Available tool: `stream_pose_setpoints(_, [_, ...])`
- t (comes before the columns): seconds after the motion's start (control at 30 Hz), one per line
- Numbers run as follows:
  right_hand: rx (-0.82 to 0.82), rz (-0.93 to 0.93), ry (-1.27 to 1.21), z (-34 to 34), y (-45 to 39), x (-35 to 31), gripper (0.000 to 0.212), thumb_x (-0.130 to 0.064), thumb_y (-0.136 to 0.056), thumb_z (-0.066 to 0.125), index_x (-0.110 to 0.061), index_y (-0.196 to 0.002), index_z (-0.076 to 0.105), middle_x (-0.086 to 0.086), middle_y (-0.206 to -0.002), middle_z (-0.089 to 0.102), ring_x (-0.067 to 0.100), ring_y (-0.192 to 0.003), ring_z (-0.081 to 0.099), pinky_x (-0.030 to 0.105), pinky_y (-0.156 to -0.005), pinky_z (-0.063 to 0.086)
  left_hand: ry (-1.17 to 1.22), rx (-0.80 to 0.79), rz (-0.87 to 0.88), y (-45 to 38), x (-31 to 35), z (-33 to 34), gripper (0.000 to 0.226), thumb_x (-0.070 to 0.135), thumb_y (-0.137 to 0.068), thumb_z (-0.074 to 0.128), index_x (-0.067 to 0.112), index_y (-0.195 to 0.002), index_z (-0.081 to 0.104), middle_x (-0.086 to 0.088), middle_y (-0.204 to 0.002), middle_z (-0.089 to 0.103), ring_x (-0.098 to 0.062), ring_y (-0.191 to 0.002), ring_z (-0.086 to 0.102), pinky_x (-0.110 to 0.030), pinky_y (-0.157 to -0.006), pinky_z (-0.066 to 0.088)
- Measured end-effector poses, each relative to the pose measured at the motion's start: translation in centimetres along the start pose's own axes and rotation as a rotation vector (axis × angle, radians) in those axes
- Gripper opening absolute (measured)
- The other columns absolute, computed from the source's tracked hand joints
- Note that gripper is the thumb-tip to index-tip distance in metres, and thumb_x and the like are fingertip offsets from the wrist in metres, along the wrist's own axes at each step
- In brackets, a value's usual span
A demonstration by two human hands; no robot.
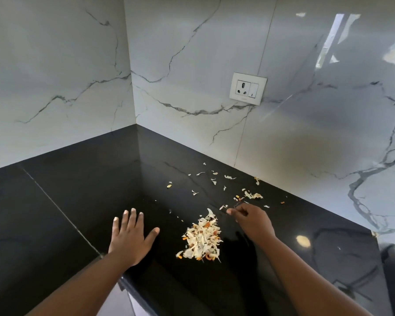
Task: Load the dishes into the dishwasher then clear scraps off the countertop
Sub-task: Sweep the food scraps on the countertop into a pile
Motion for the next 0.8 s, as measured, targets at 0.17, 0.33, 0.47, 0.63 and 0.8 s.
stream_pose_setpoints(0.17, [0.026, -0.045, 0.109, -3.0, -3.7, 6.3, 0.021, -0.043, -0.094, 0.054, -0.029, -0.098, 0.069, -0.005, -0.1, 0.066, 0.017, -0.094, 0.061, 0.033, -0.08, 0.048, -0.053, 0.03, -0.054, -2.4, 1.4, -0.2, 0.075, 0.059, -0.097, 0.015, 0.012, -0.154, 0.004, -0.006, -0.162, -0.003, -0.023, -0.148, -0.011, -0.044, -0.118, -0.009])
stream_pose_setpoints(0.33, [-0.043, -0.095, 0.276, -5.0, -7.5, 11.9, 0.048, -0.057, -0.097, 0.035, -0.029, -0.129, 0.059, -0.004, -0.14, 0.053, 0.018, -0.132, 0.045, 0.042, -0.107, 0.039, -0.037, 0.083, -0.115, -4.3, 1.7, 0.2, 0.071, 0.053, -0.099, 0.019, 0.01, -0.154, 0.001, -0.007, -0.162, -0.003, -0.023, -0.148, -0.012, -0.043, -0.119, -0.01])
stream_pose_setpoints(0.47, [-0.05, -0.159, 0.317, -6.6, -10.6, 14.0, 0.054, -0.059, -0.093, 0.039, -0.031, -0.139, 0.049, -0.001, -0.151, 0.04, 0.019, -0.144, 0.027, 0.036, -0.111, 0.027, 0.064, 0.075, -0.211, -4.7, 1.2, 0.8, 0.077, 0.056, -0.098, 0.023, 0.008, -0.153, -0.001, -0.007, -0.162, 0.0, -0.02, -0.148, -0.008, -0.042, -0.12, -0.004])
stream_pose_setpoints(0.63, [-0.082, -0.221, 0.286, -6.0, -15.0, 15.2, 0.096, -0.083, -0.078, 0.032, -0.015, -0.147, 0.034, 0.01, -0.152, 0.038, 0.026, -0.138, 0.037, 0.036, -0.111, 0.027, 0.007, 0.035, -0.206, -5.7, 1.1, 1.2, 0.077, 0.057, -0.098, 0.022, 0.008, -0.153, 0.001, -0.007, -0.162, -0.004, -0.018, -0.148, -0.008, -0.04, -0.12, -0.002])
stream_pose_setpoints(0.8, [-0.193, -0.251, 0.197, -1.8, -18.2, 12.7, 0.105, -0.079, -0.075, 0.038, -0.018, -0.155, 0.006, 0.0, -0.163, 0.003, 0.016, -0.149, 0.008, 0.038, -0.12, 0.011, -0.017, 0.025, -0.218, -5.7, 0.7, 1.7, 0.076, 0.055, -0.098, 0.023, 0.008, -0.153, 0.002, -0.007, -0.162, -0.004, -0.018, -0.148, -0.009, -0.041, -0.12, -0.001])
Point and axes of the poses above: each hand's wrist, its own y-axis away from the middle knuckle, its own z-axis out of the palm, x = y × z, the point moved 3 cm from there along -y, towards the middle knuckle
